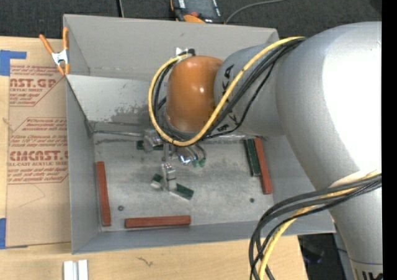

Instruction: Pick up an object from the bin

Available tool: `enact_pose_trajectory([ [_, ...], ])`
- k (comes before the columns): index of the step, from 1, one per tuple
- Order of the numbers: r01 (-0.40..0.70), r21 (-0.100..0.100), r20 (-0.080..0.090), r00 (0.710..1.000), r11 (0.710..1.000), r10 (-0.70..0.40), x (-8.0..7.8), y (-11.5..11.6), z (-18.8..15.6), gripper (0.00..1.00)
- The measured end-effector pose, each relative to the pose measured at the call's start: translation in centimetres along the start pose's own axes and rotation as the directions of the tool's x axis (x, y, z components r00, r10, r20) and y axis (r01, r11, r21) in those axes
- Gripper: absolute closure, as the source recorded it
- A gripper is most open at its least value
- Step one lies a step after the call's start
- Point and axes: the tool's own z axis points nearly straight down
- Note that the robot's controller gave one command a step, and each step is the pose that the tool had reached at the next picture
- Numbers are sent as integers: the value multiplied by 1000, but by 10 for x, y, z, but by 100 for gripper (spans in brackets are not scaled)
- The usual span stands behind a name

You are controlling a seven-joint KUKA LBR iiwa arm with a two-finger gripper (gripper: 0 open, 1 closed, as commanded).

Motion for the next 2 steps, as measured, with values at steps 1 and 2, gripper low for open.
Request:
enact_pose_trajectory([
  [1,132,3,-3,991,991,-132,63,-74,-1,0],
  [2,714,1,-2,701,701,-714,65,-141,-8,0],
])
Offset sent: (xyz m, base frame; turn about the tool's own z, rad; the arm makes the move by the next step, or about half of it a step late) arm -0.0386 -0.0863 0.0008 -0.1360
